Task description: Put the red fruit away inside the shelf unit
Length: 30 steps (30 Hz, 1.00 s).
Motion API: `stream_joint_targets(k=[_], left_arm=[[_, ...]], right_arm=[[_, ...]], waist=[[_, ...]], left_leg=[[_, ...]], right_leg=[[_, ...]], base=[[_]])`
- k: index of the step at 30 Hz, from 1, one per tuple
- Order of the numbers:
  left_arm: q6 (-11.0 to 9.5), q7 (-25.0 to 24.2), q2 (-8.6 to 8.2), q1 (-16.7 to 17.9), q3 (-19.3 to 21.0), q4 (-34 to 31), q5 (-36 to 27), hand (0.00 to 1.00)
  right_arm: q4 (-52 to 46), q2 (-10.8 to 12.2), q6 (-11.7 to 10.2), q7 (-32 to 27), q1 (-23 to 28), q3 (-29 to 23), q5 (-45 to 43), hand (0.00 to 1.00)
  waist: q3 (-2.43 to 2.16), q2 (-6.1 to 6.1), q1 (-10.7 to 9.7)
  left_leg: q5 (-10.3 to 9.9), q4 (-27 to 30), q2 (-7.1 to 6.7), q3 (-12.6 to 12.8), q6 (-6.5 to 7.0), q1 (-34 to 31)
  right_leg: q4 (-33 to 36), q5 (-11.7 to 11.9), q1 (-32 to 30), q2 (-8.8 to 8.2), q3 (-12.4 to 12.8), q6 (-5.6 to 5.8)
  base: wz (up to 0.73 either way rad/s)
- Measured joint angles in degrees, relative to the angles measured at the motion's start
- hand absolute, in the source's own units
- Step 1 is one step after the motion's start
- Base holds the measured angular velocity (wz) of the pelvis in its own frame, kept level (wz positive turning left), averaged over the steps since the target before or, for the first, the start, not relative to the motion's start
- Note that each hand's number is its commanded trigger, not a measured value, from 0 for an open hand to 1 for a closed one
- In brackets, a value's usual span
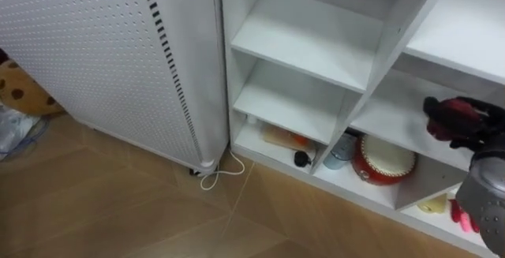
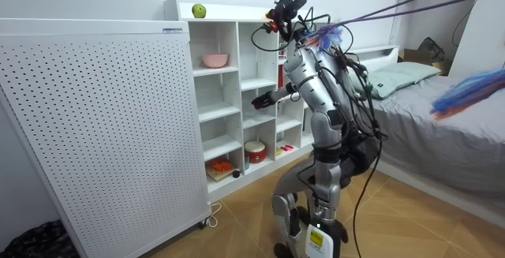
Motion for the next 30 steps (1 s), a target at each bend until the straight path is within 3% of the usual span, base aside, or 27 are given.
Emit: stream_joint_targets(k=[5, 14, 21, 30], left_arm=[[-0.2, 1.0, 0.18, 0.0, -0.2, -0.3, 0.0, 0.0], [0.0, 4.7, -0.14, 0.0, -0.6, -0.4, 1.4, 0.0], [0.4, 6.9, -0.55, 0.0, -0.6, -0.3, 2.9, 0.0], [1.1, 6.0, -0.96, 0.0, -0.5, 0.4, 3.3, 0.0]], right_arm=[[0.1, -1.3, -0.1, -7.5, -1.3, 0.0, 0.6, 0.0], [1.4, -1.3, -0.1, -18.0, -3.2, -0.3, 7.8, 0.0], [1.1, -1.3, -0.2, -21.3, -3.7, -2.1, 11.2, 0.0], [1.6, -1.3, -0.1, -20.9, -1.7, -2.1, 12.0, 0.0]], waist=[[-0.04, -0.06, -0.1], [-0.05, -0.02, 0.8], [-0.07, 0.62, 2.0], [-0.06, 2.71, 3.2]], left_leg=[[0.1, 0.0, -0.81, -0.5, 0.3, 0.5], [0.0, 0.0, -0.93, -0.9, 0.54, 1.3], [-0.1, -0.8, -0.78, -0.9, 0.79, 3.1], [0.0, -4.1, -0.75, -0.2, 1.49, 8.5]], right_leg=[[0.1, -0.2, 0.8, -0.42, -0.3, 0.33], [-0.7, -0.3, 2.1, -0.31, -0.6, 1.48], [-2.0, 0.0, 4.1, 0.01, -0.7, 1.78], [-5.3, 0.7, 9.1, 0.46, -0.3, 2.28]], base=[[0.07], [0.0], [0.0], [-0.02]])
